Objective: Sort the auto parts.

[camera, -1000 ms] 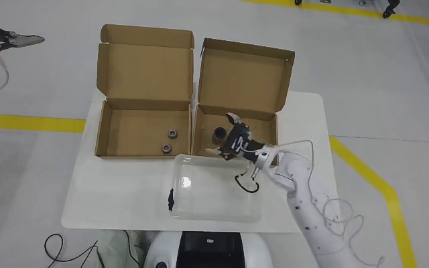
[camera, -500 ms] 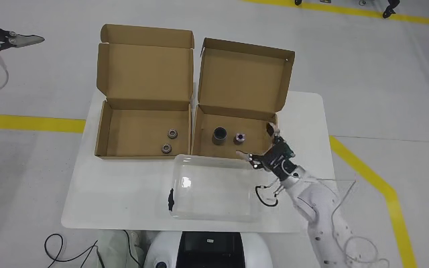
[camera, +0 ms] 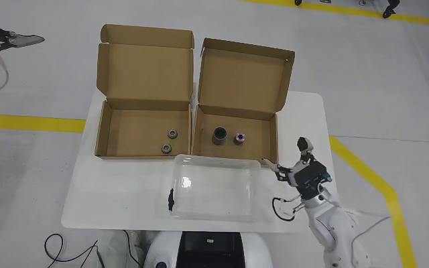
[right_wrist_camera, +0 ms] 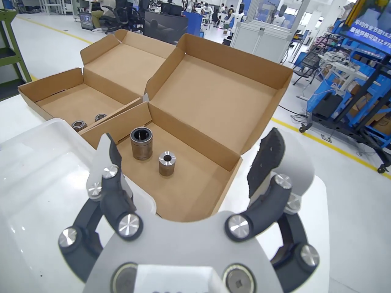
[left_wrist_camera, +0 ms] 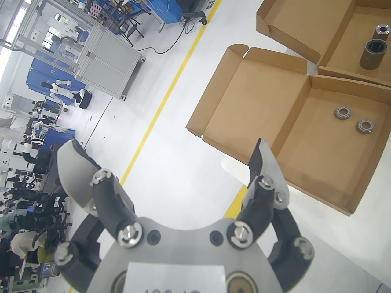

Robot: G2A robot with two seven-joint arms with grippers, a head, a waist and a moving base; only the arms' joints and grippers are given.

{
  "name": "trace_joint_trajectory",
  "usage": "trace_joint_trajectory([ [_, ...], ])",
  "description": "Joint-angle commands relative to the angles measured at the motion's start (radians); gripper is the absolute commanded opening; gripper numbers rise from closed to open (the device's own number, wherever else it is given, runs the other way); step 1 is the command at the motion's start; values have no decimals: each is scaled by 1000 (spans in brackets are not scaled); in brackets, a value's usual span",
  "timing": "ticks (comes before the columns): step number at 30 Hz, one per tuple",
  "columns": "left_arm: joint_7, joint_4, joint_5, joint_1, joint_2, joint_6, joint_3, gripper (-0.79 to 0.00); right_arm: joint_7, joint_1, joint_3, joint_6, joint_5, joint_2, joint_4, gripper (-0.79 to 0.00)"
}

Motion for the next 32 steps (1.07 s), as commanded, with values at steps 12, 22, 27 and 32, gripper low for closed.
trace_joint_trajectory([
  [12, 0, 0, 0, 0, 0, 0, 0, 0, -76, -167, 87, 78, 37, 10, -133, 0],
  [22, 0, 0, 0, 0, 0, 0, 0, -1, -66, -221, 109, 103, 60, 13, -193, 0],
  [27, 0, 0, 0, 0, 0, 0, 0, 0, -67, -221, 108, 101, 59, 13, -193, 0],
  [32, 0, 0, 0, 0, 0, 0, 0, 0, -67, -221, 108, 101, 59, 13, -193, 0],
])
